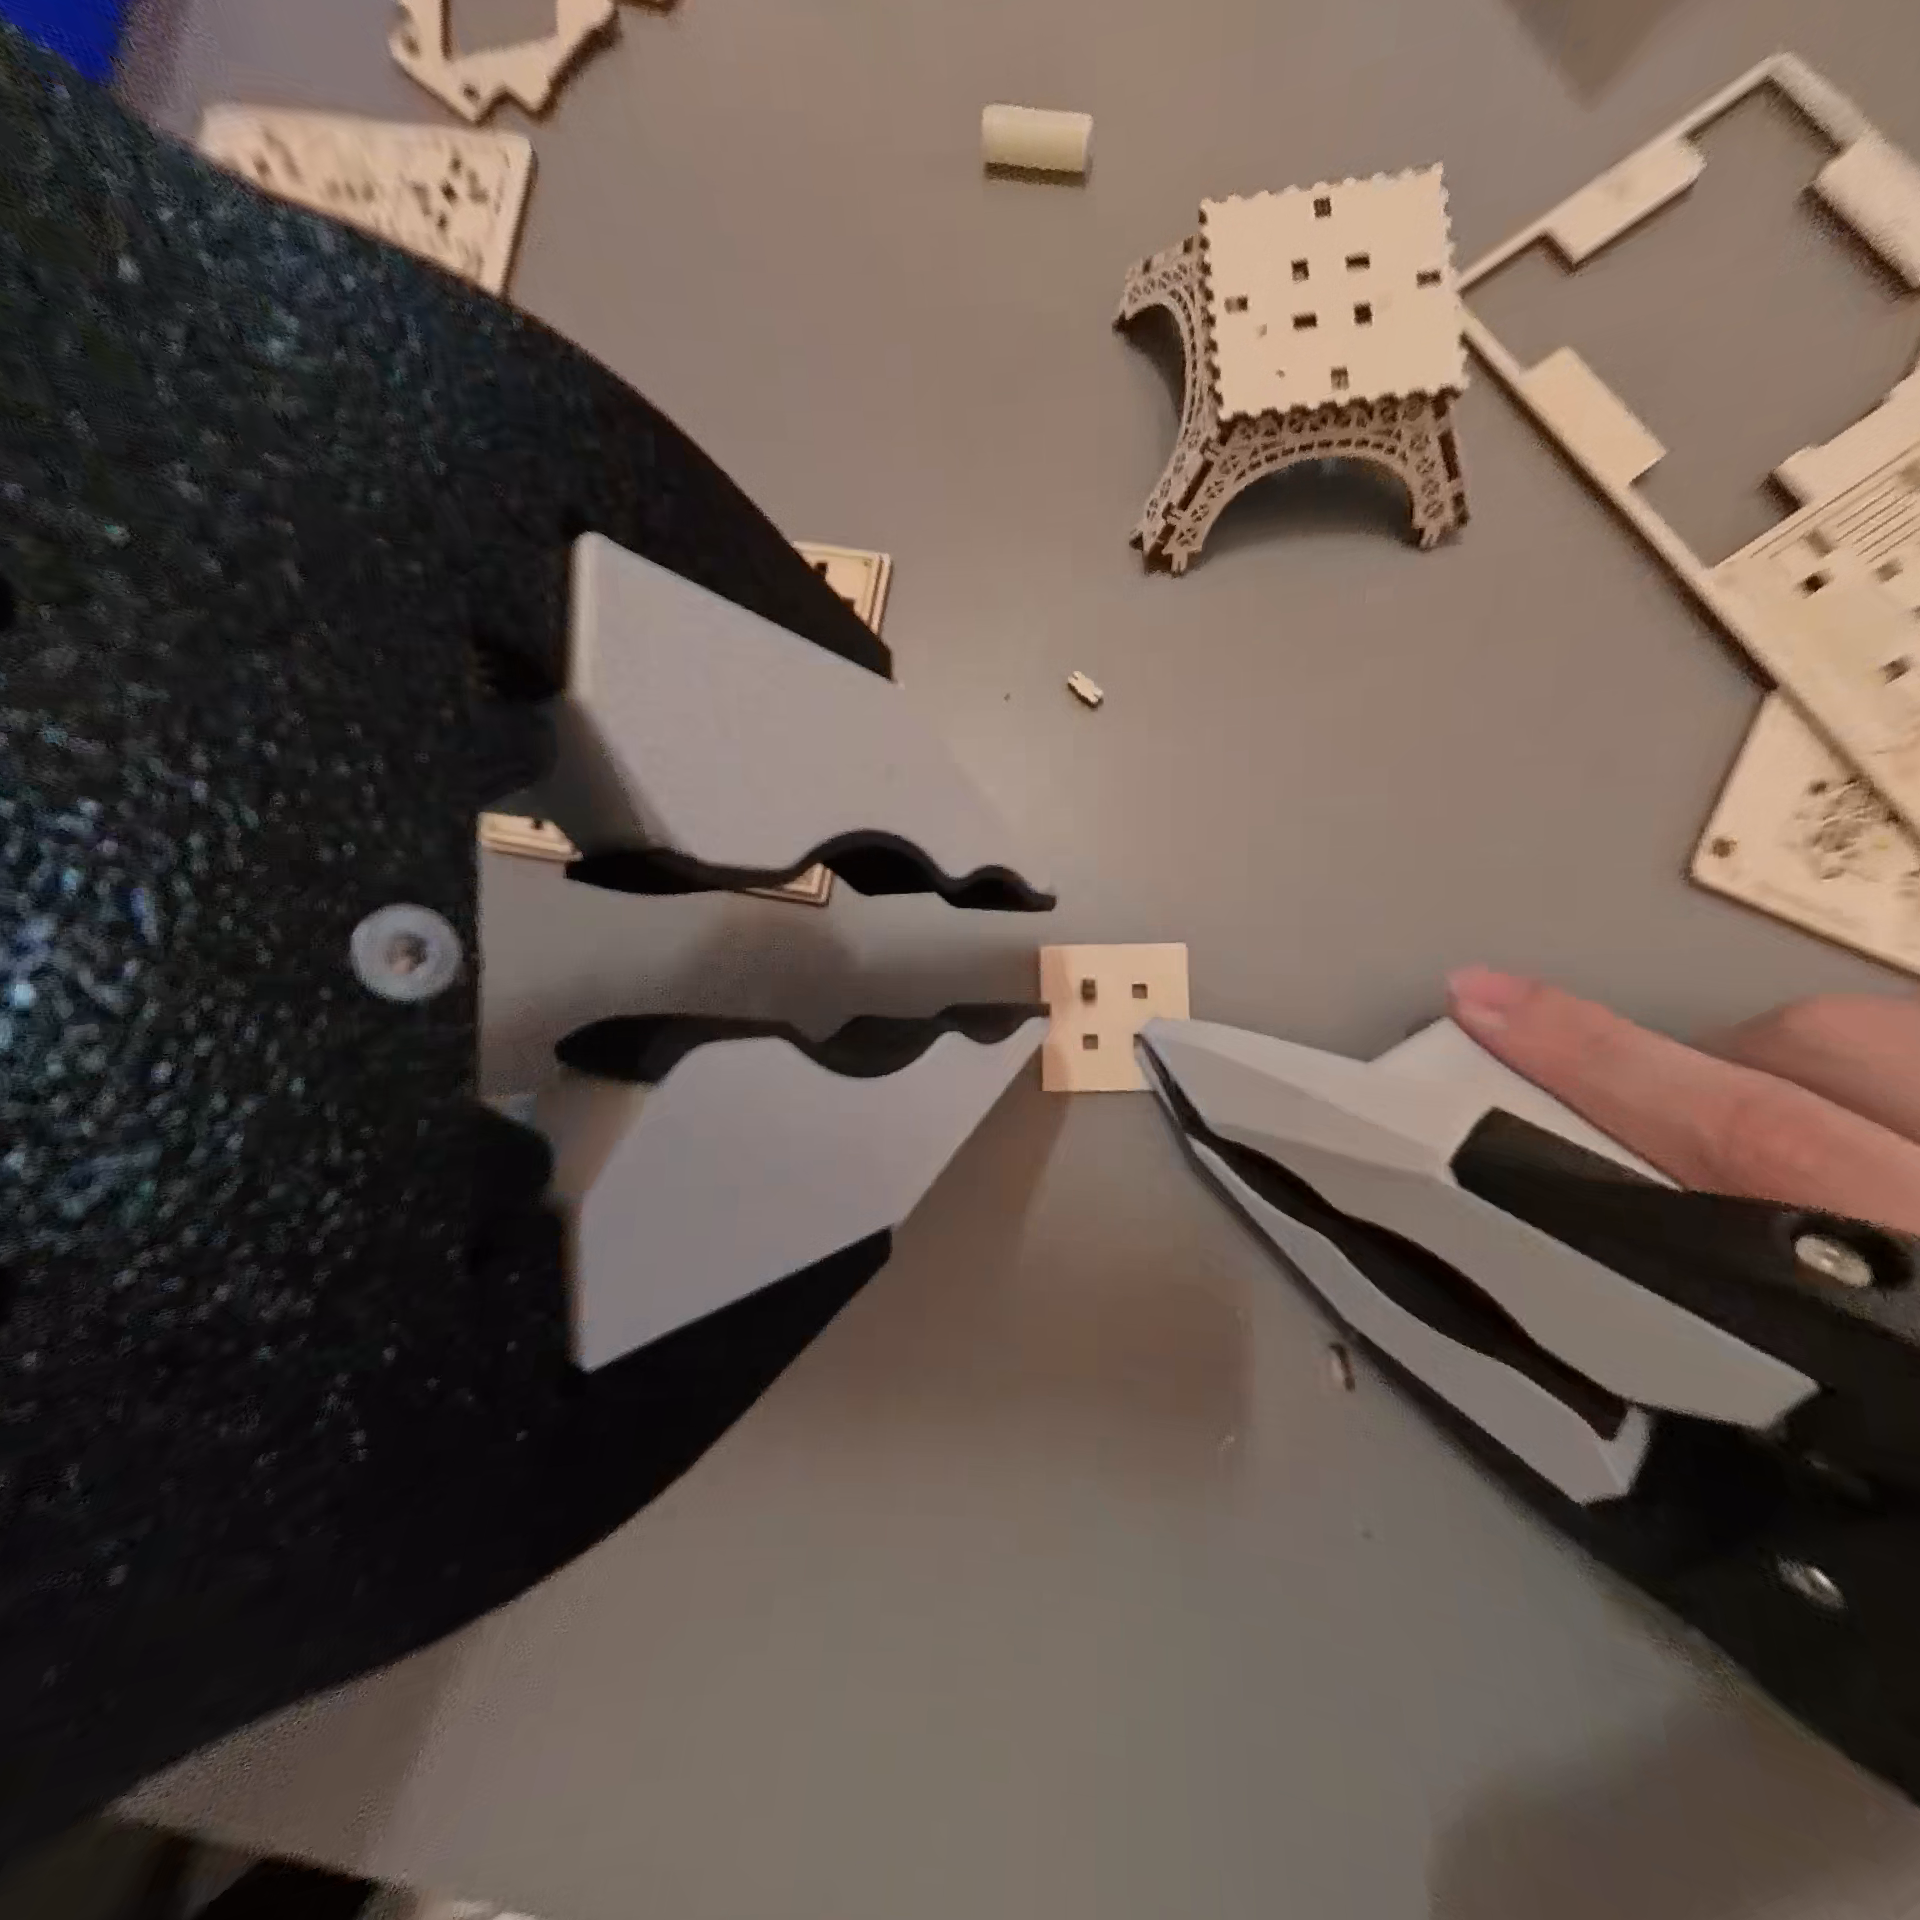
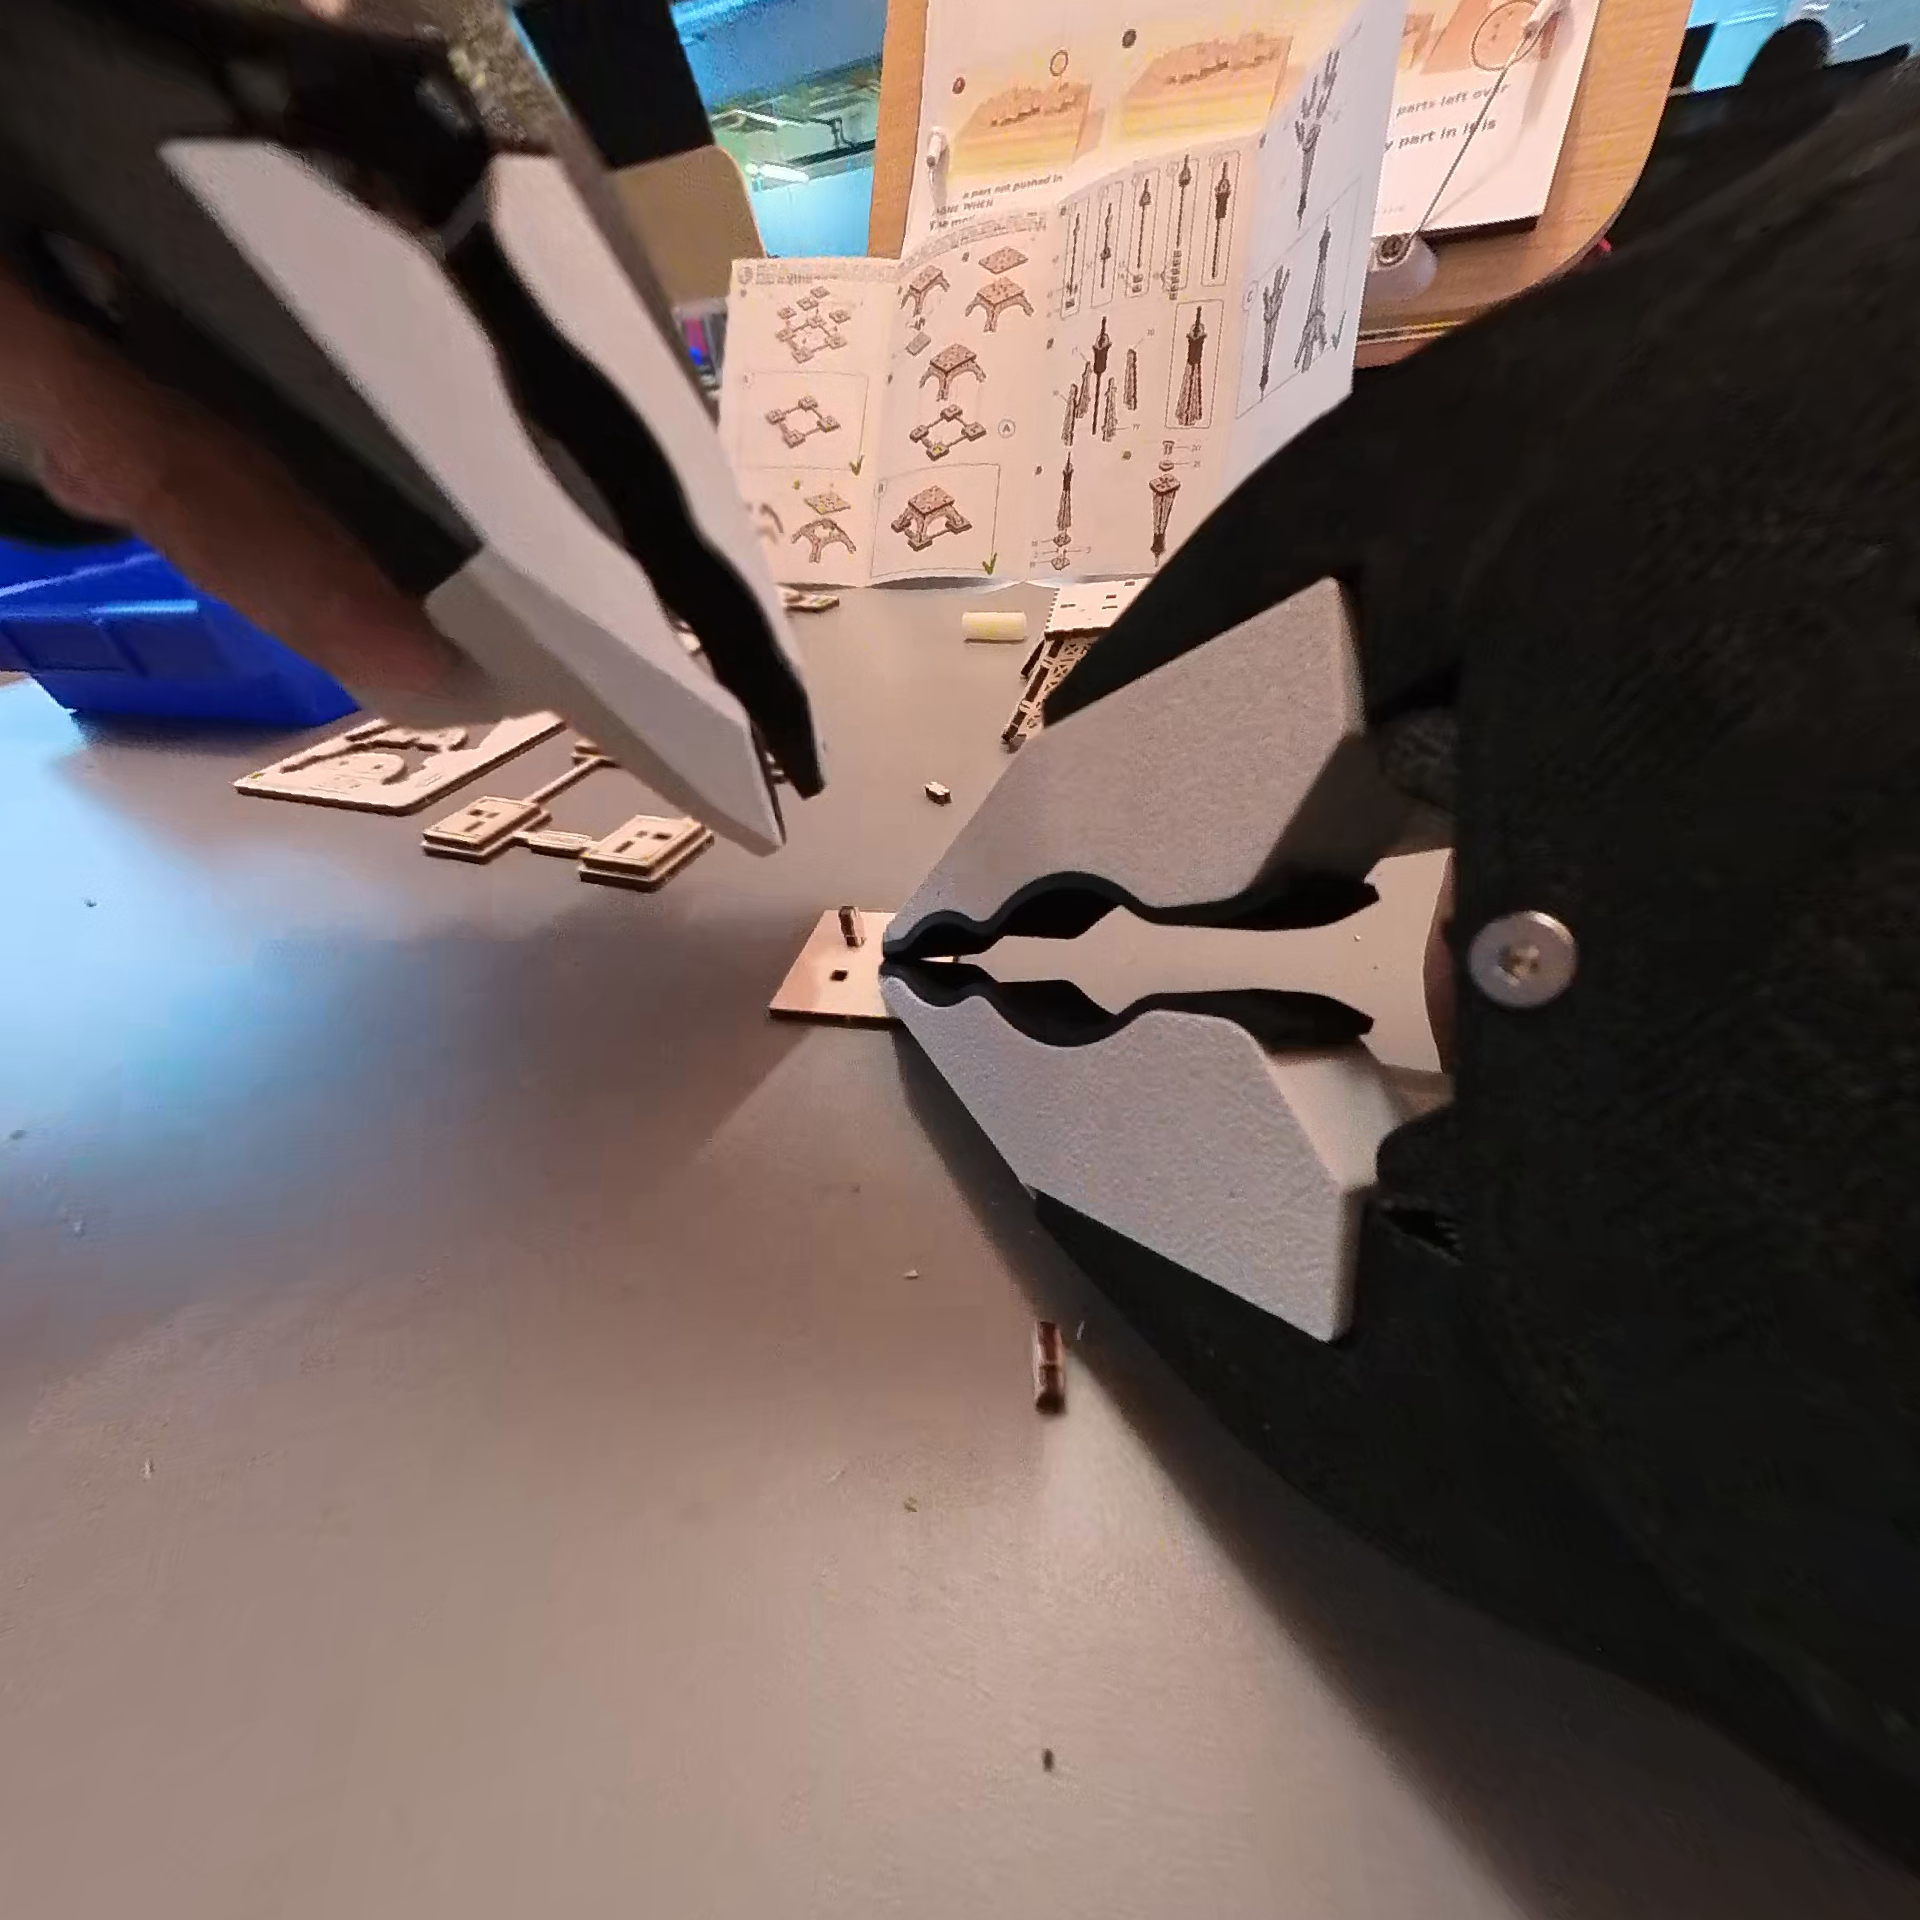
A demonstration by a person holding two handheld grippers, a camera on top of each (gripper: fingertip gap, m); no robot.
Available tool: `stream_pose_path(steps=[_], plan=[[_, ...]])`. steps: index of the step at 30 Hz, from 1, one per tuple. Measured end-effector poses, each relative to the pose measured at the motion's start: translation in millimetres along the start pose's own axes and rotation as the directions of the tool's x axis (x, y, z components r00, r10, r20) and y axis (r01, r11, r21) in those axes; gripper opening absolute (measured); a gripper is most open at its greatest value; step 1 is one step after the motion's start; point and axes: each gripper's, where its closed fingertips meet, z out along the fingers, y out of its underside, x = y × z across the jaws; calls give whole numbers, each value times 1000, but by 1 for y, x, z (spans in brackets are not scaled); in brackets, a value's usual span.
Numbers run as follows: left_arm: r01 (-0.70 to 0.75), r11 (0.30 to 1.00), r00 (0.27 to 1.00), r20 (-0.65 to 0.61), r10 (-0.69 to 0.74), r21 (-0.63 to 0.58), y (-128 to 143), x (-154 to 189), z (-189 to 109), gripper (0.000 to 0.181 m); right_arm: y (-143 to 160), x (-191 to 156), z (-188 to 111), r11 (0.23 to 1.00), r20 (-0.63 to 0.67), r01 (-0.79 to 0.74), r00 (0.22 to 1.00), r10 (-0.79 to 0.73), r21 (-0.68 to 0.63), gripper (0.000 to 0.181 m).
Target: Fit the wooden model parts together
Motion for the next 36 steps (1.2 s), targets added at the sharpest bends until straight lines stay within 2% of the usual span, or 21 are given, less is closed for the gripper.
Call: stream_pose_path(steps=[1,4,6,8,13,36], plan=[[24,997,1000,11,-25,76,-1,1,-1,15,0,0,0,1000,2,5,1000,-5,6,0],[42,960,997,50,-58,278,-3,3,-1,15,-1,-1,-1,1000,9,13,1000,-13,22,0],[27,940,995,77,-56,340,-3,4,4,15,-1,-1,-2,999,13,23,1000,-23,35,0],[2,940,993,108,-41,340,-1,3,9,13,-1,-1,-2,999,13,27,1000,-27,41,0],[37,937,995,75,-67,347,1,6,19,9,-1,-1,-3,999,7,33,999,-33,40,0],[73,944,997,9,-81,322,1,8,24,3,-2,-1,-4,999,14,26,1000,-27,44,0]])
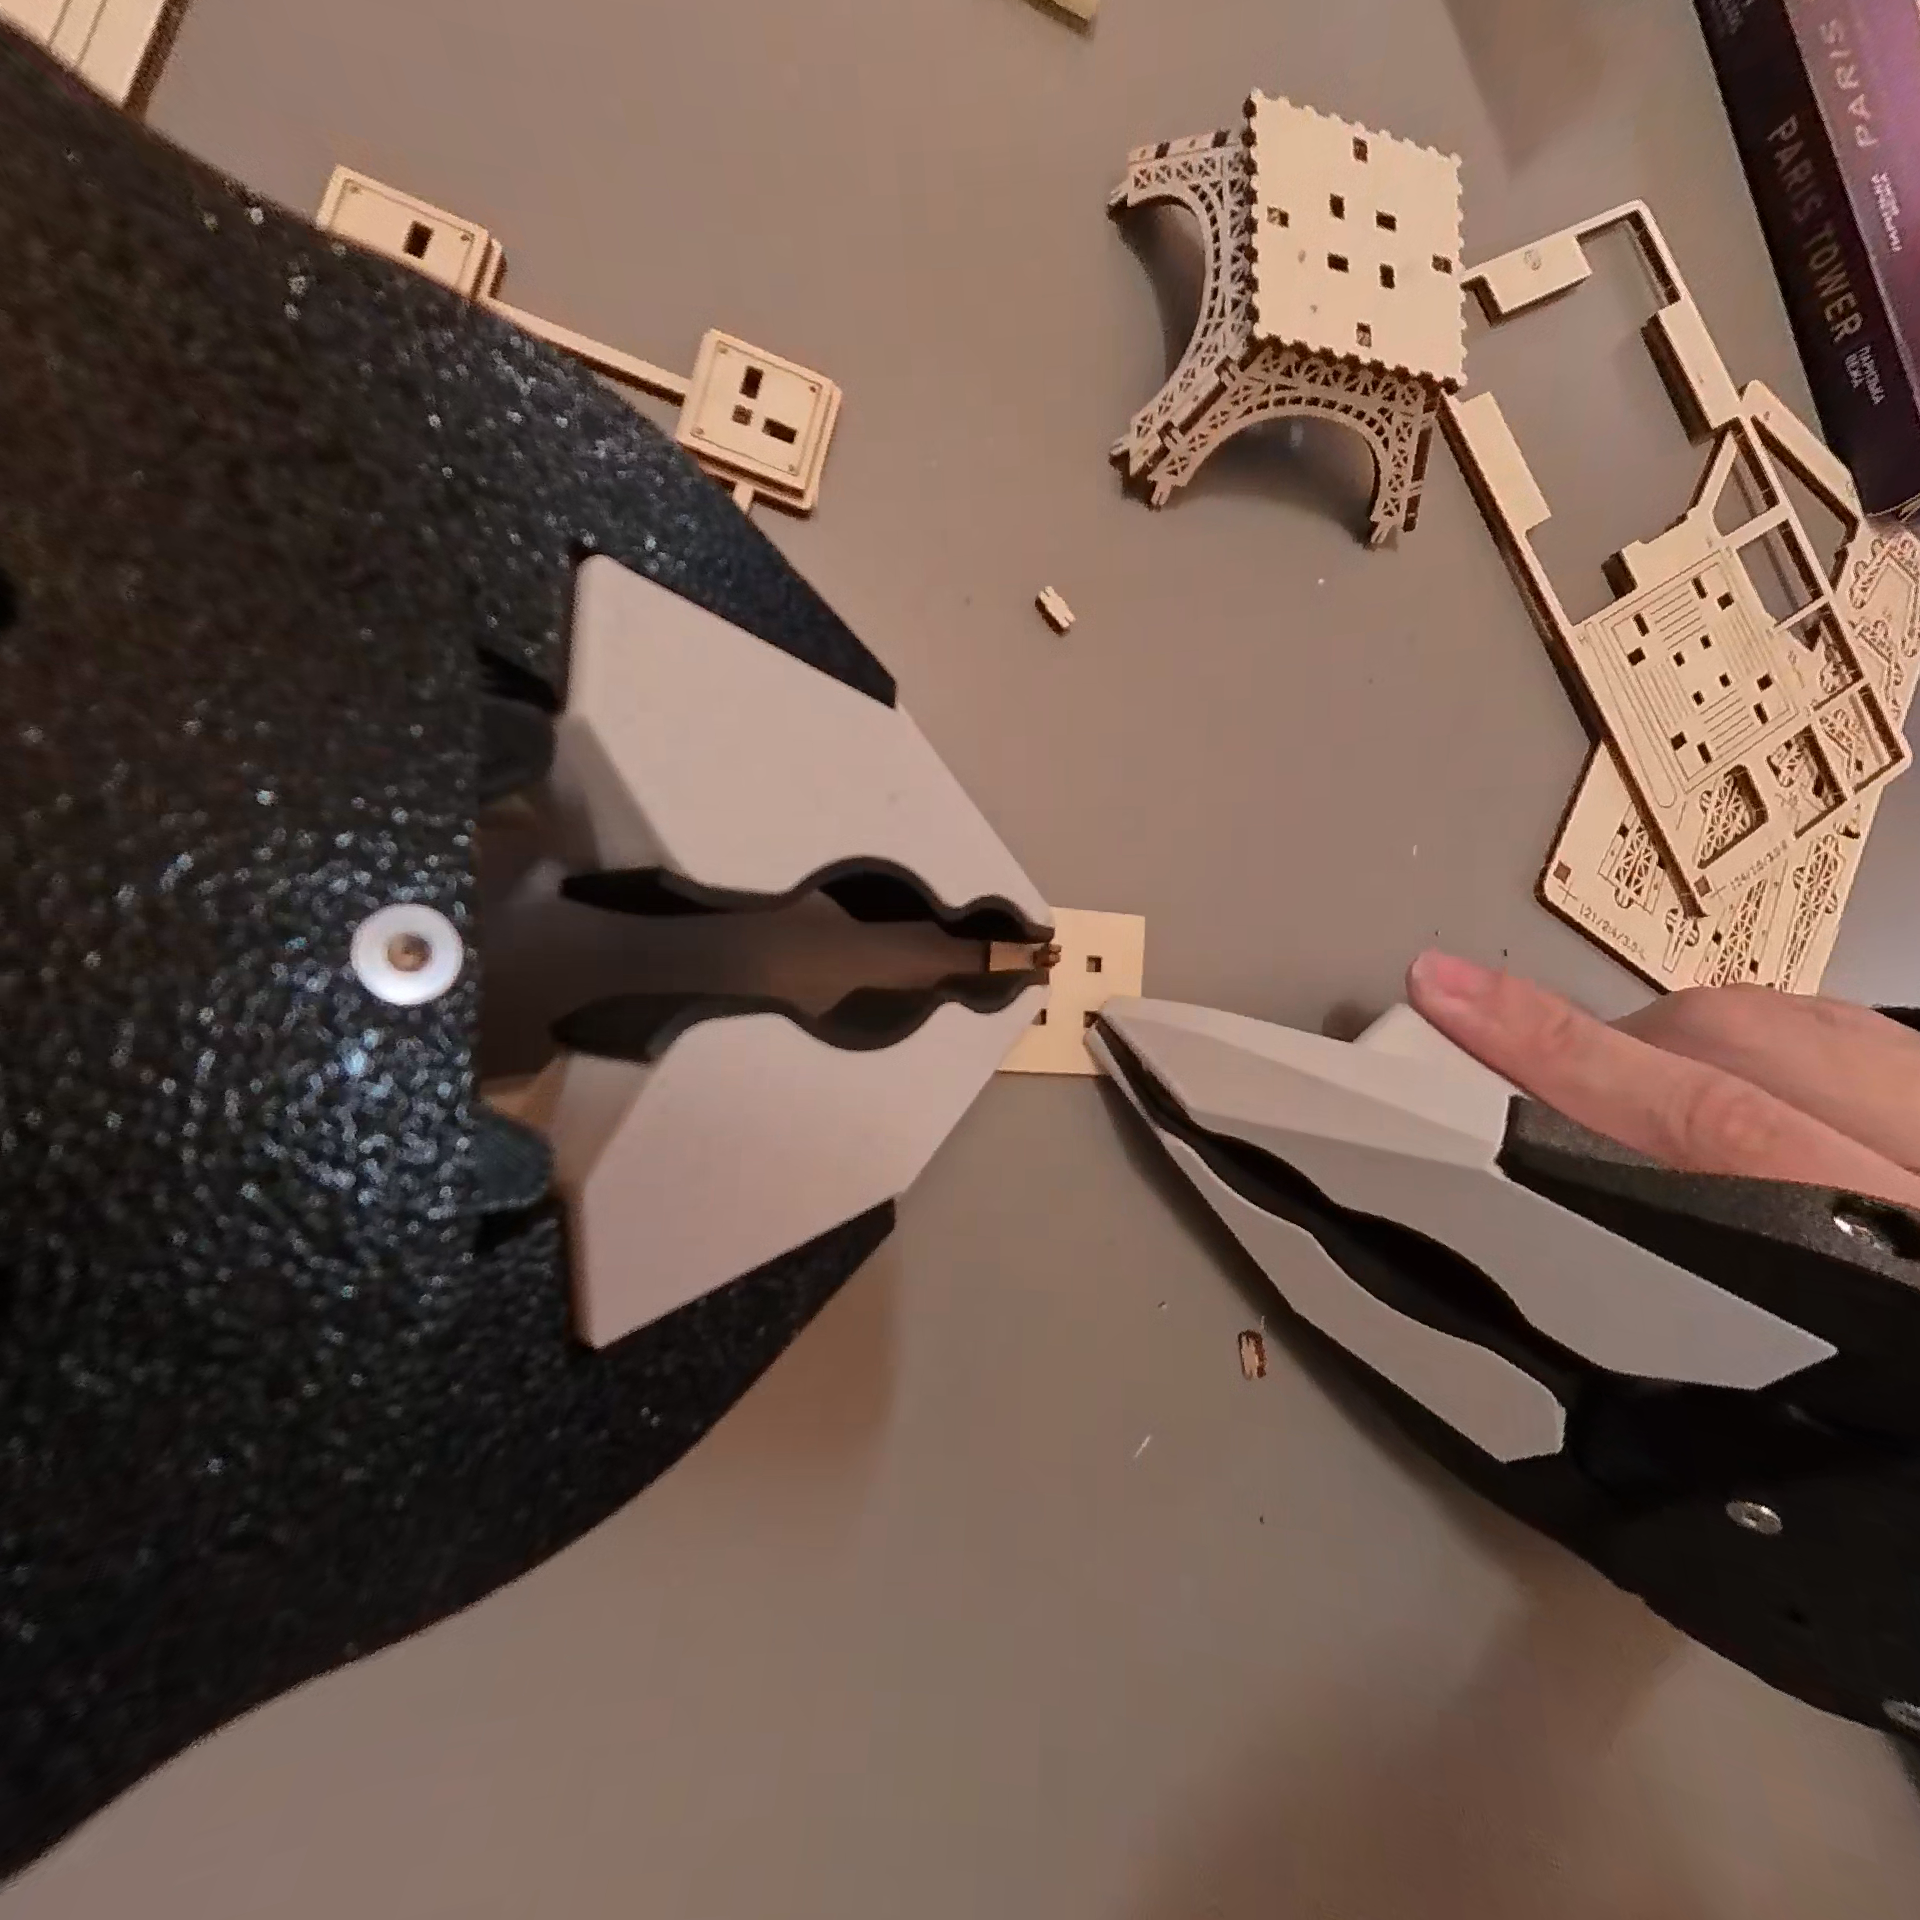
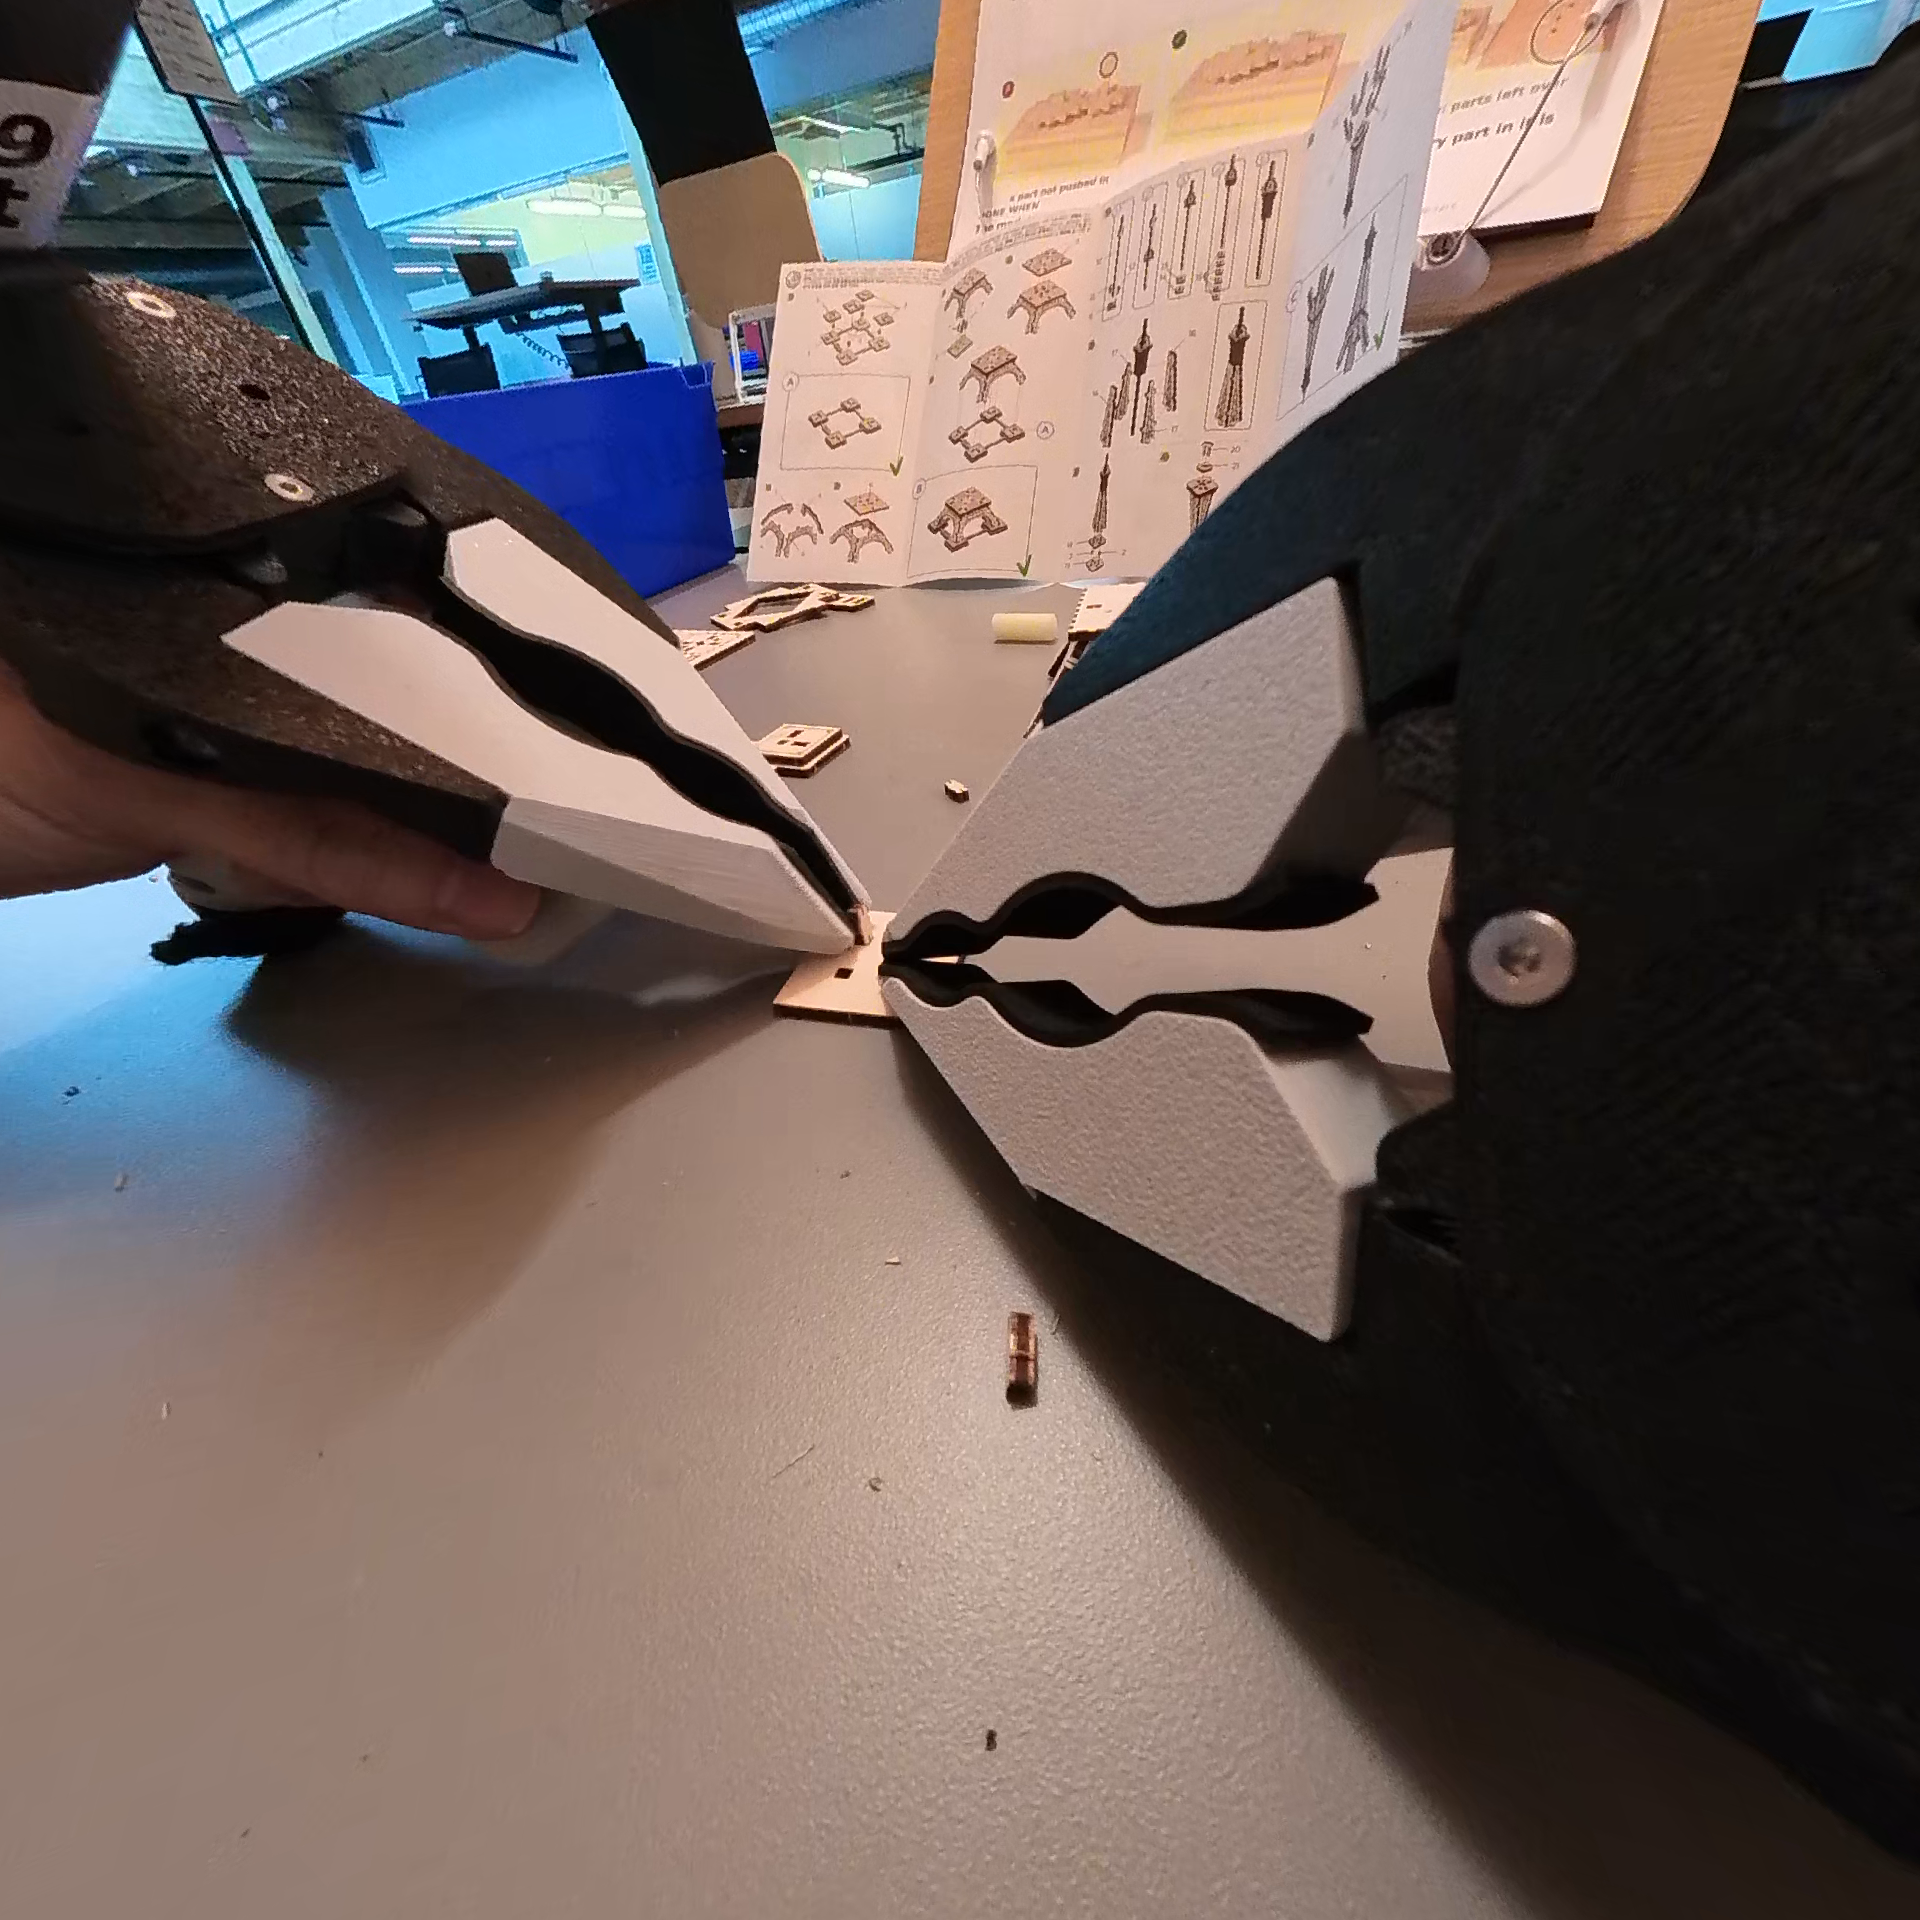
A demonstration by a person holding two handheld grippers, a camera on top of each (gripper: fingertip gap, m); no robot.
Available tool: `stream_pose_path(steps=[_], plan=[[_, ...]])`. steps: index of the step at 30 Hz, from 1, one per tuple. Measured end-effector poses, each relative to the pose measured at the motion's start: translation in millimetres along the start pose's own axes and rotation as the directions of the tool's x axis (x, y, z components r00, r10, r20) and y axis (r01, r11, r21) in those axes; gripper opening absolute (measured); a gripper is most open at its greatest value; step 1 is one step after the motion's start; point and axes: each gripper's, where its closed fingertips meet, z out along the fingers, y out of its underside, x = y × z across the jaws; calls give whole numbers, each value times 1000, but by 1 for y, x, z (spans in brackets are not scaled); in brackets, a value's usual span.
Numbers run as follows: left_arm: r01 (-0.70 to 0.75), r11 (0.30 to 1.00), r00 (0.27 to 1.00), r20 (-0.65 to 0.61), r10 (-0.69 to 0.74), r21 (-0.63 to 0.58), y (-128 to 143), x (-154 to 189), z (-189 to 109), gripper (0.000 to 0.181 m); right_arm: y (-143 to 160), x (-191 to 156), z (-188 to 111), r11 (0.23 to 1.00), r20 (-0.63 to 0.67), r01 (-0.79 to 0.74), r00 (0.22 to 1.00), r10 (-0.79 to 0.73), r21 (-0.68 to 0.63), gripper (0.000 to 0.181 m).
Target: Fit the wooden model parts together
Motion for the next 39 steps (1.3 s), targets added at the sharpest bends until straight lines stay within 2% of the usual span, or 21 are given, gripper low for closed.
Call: stream_pose_path(steps=[34,39], plan=[[-5,1000,999,-47,5,-1,-3,1,3,1,-1,0,2,1000,12,-10,1000,10,8,0],[-42,997,999,-21,40,-70,-3,1,4,1,3,2,2,999,25,-54,998,54,0,0]])
